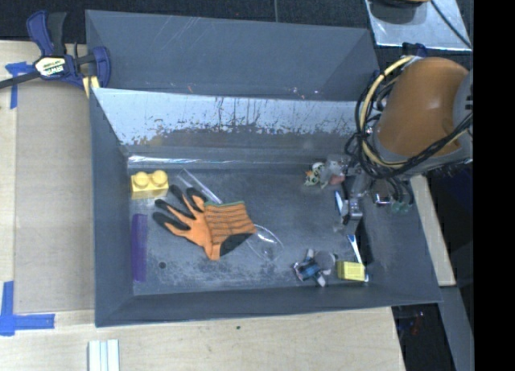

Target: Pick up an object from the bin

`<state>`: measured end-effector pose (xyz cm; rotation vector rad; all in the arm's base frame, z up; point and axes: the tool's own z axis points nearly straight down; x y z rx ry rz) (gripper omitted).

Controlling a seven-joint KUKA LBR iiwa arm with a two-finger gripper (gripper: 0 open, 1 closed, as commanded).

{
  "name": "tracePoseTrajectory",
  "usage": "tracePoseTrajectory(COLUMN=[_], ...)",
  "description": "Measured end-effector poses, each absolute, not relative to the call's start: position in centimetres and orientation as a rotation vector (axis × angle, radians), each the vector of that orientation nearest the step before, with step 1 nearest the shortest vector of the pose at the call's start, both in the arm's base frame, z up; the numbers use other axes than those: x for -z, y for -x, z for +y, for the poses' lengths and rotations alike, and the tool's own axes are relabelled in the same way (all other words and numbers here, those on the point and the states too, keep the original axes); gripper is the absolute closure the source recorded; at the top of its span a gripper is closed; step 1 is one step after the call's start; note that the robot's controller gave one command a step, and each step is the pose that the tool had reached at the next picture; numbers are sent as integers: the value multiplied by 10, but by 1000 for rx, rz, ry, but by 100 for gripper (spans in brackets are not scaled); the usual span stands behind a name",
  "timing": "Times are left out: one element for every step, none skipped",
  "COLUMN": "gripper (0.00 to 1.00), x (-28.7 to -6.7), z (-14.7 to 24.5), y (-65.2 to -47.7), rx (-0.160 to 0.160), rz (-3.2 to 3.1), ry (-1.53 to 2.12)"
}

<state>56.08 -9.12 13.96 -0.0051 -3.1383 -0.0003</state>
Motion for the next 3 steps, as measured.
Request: tracePoseTrajectory(gripper=[0, 0, 0], x=[-143, -116, -116], z=[-91, -33, -49], y=[-563, -553, -492], rx=[-1, -2, -5], rz=[-3145, -3137, -3079], ry=[1, -230, -632])
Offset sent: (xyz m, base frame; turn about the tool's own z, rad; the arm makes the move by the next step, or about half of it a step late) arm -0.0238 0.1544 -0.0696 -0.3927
